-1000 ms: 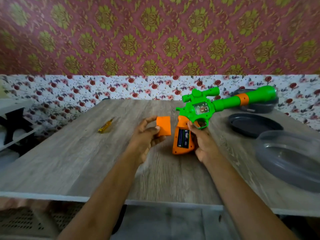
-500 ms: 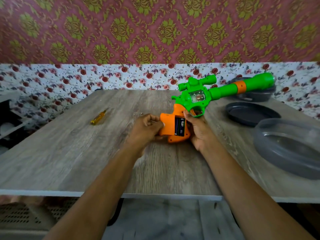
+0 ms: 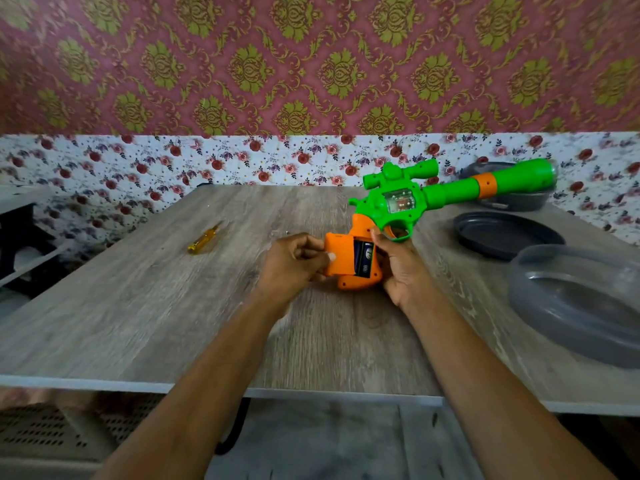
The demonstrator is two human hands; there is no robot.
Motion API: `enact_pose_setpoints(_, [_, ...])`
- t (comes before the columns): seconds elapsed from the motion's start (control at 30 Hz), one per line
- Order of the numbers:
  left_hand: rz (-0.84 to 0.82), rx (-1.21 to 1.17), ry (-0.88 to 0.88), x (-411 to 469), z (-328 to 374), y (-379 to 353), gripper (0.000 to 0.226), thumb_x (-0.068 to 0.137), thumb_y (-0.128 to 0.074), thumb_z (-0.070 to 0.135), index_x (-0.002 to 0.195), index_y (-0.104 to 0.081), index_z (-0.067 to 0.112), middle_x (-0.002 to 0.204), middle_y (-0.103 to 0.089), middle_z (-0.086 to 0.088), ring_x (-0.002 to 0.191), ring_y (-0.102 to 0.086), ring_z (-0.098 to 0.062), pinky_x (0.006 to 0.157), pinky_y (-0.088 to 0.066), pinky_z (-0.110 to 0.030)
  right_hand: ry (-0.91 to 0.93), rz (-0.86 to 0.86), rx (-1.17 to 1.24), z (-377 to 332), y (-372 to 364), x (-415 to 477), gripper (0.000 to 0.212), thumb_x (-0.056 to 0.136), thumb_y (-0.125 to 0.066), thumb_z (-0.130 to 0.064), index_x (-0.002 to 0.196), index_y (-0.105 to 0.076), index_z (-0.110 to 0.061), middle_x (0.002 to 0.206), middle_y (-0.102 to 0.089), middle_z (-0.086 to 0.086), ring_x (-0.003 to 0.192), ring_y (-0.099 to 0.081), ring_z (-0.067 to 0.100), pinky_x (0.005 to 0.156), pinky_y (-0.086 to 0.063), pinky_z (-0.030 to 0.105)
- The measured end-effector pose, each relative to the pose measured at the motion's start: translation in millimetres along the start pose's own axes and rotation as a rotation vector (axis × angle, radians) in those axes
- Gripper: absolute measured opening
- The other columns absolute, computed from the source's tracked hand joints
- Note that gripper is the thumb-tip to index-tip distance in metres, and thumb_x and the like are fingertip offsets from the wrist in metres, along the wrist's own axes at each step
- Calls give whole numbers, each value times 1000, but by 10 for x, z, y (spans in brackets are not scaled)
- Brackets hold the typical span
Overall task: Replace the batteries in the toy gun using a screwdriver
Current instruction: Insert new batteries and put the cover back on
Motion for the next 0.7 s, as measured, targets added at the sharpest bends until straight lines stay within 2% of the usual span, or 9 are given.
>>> enact_pose_setpoints(0.17, [-24,6,18,11,-40,-58,10,83,-67,0,93,-65,2,73,-62,-5,50,-59,-1,52,-51,-14,-5,-12,-33,7,-55,-31,33,84,-62,-9,115,-55,-17,97,-64,3,89,-61,20,77,-51,38])
enact_pose_setpoints(0.23, [-20,-6,27,3,-54,-60,6,83,-67,0,84,-65,5,69,-61,-4,49,-58,0,51,-51,-14,-13,4,-26,18,-58,-34,37,84,-62,-9,119,-53,-17,99,-64,3,92,-60,22,81,-50,42])
enact_pose_setpoints(0.3, [-17,-7,23,4,-56,-65,13,83,-67,1,76,-63,11,67,-61,-3,48,-58,0,52,-51,-14,-15,19,-19,12,-61,-43,36,85,-61,-9,119,-53,-18,99,-64,3,96,-59,24,86,-49,46])
enact_pose_setpoints(0.37, [-23,-13,32,11,-68,-86,13,83,-67,2,76,-61,11,68,-61,-4,49,-58,1,51,-51,-14,-24,31,-13,11,-69,-60,39,86,-60,-10,123,-51,-18,101,-63,2,101,-57,26,90,-47,47])
enact_pose_setpoints(0.43, [-33,-9,39,27,-80,-118,12,83,-67,4,78,-60,11,69,-60,-3,49,-58,2,50,-50,-13,-33,32,-2,20,-88,-79,42,88,-57,-10,129,-47,-17,109,-62,4,106,-57,27,94,-46,48])
enact_pose_setpoints(0.53, [-47,-6,41,34,-99,-142,12,83,-69,6,79,-59,11,71,-60,-3,58,-58,-6,55,-52,-19,-61,46,8,56,-122,-92,44,90,-54,-12,133,-45,-14,127,-58,9,113,-56,27,101,-42,47])
enact_pose_setpoints(0.6, [-47,-34,35,27,-89,-135,13,82,-69,5,77,-59,12,71,-60,-3,55,-58,-3,52,-53,-17,-93,21,29,67,-177,-123,35,93,-49,-16,127,-50,-10,124,-58,8,102,-59,22,97,-45,42])
enact_pose_setpoints(0.7, [-60,-32,10,26,-57,-125,19,79,-72,6,70,-57,12,61,-59,0,47,-55,-1,48,-48,-15,-129,-92,81,74,-297,-153,21,97,-39,-22,106,-58,-17,102,-61,4,85,-58,14,83,-47,33])
Point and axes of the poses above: each hand's wrist, its own x-axis towards the middle knuckle, its own y-axis out of the back of the hand, z = x × y, the point moved 9 cm from there along x, towards the middle knuckle
